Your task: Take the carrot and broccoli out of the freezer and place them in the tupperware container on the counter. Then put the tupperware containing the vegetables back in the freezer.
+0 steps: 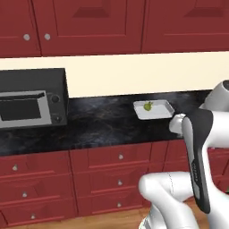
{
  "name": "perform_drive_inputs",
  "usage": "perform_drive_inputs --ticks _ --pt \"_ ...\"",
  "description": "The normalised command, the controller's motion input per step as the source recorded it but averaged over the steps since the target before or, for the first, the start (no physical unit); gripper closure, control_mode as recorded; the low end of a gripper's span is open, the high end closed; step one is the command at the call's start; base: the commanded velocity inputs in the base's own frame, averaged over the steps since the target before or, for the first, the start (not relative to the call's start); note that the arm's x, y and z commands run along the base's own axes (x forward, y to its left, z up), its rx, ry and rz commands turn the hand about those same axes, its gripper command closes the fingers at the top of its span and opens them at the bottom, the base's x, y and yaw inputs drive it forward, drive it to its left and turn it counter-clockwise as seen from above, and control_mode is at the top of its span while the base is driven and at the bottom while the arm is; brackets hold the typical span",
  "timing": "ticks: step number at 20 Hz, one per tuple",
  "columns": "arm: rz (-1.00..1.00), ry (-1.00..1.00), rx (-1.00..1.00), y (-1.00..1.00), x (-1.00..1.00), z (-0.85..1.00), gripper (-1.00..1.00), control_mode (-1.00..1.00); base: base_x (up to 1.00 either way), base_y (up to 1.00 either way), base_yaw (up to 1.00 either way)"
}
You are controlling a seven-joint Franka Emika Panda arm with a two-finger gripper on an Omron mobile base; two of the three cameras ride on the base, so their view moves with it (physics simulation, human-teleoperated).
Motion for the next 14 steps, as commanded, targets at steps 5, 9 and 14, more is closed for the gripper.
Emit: perform_drive_inputs --ticks 5,9,14 --pt "0.0 0.0 0.0 0.0 0.0 0.0 -1.0 1.0 -1.0 1.0 0.01" --pt "0.0 0.0 0.0 0.0 0.0 0.0 -1.0 1.0 -1.0 1.0 -0.05" --pt "0.0 0.0 0.0 0.0 0.0 0.0 -1.0 1.0 -0.83 1.0 -0.09"
